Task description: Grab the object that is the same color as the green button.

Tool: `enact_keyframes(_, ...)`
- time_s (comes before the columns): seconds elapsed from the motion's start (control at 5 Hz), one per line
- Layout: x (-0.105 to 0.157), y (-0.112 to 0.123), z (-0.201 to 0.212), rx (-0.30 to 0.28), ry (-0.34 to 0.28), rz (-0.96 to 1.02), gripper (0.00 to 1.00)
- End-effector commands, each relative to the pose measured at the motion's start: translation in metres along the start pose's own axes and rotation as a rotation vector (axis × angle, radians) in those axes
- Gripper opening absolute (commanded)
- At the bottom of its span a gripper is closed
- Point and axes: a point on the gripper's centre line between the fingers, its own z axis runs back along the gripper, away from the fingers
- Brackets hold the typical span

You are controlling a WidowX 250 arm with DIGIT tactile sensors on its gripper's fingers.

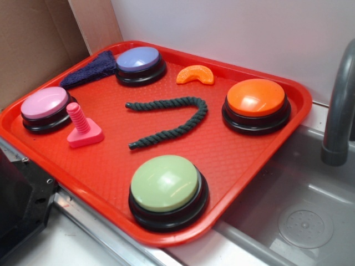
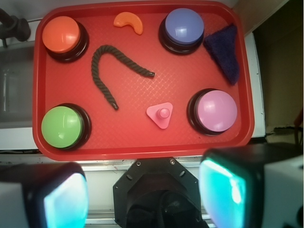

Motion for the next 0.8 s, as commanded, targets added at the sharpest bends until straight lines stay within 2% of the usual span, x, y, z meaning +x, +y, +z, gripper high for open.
enact_keyframes(0.0, 0.000, 0.000, 0.000, 0.000, 0.000, 0.000, 1.00)
enact_keyframes(0.2, 0.019, -0.004, -0.002, -0.014, 0.002, -0.112, 1.00)
enact_keyframes(0.4, 0.052, -0.018, -0.016, -0.033, -0.003, -0.288, 1.00)
enact_keyframes(0.6, 0.078, -0.018, -0.033, -0.015, 0.032, -0.375, 1.00)
